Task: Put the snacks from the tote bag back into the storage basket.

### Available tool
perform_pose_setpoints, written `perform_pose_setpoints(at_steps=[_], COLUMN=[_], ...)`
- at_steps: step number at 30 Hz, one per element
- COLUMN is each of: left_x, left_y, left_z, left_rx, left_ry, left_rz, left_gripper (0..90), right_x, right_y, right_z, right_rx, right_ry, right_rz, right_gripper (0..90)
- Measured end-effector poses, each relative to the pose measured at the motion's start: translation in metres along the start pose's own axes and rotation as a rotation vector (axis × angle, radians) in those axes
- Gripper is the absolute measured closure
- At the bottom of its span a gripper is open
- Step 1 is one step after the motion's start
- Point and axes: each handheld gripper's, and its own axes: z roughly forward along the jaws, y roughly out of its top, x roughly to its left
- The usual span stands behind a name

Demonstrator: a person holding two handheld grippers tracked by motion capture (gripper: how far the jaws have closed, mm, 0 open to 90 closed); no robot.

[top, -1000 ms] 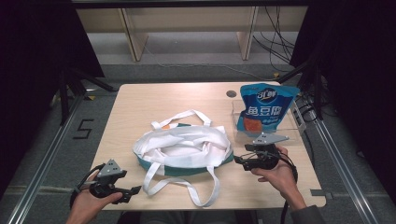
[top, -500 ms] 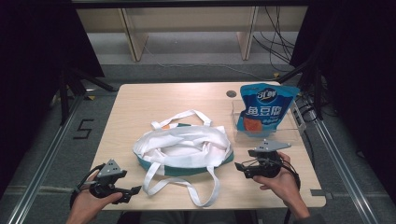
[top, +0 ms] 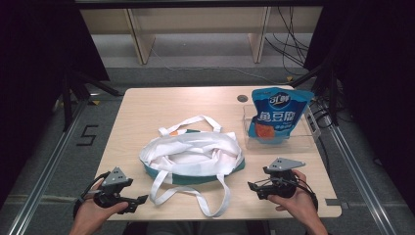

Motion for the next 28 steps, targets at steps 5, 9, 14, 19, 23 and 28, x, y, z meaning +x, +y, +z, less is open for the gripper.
perform_pose_setpoints(at_steps=[5, 9, 14, 19, 23, 28], left_x=[0.000, 0.000, 0.000, 0.000, 0.000, 0.000], left_y=[0.000, 0.000, 0.000, 0.000, 0.000, 0.000], left_z=[0.000, 0.000, 0.001, 0.001, 0.001, 0.001], left_rx=[0.002, 0.001, 0.000, 0.002, 0.001, 0.001], left_ry=[0.001, 0.002, 0.001, 0.001, 0.001, 0.000], left_rz=[-0.003, 0.001, 0.002, 0.004, 0.003, 0.001], left_gripper=[18.8, 18.8, 18.8, 18.8, 18.8, 18.8], right_x=[0.002, 0.004, 0.008, 0.009, 0.009, 0.008], right_y=[-0.005, -0.009, -0.011, -0.010, -0.010, -0.011], right_z=[-0.002, -0.002, -0.004, -0.003, -0.002, -0.002], right_rx=[-0.006, 0.013, 0.027, 0.040, 0.043, 0.052], right_ry=[-0.009, -0.023, -0.018, -0.019, -0.020, -0.027], right_rz=[0.016, -0.002, 0.002, 0.007, 0.001, -0.004], right_gripper=[20.5, 20.2, 20.1, 20.0, 20.0, 19.9])
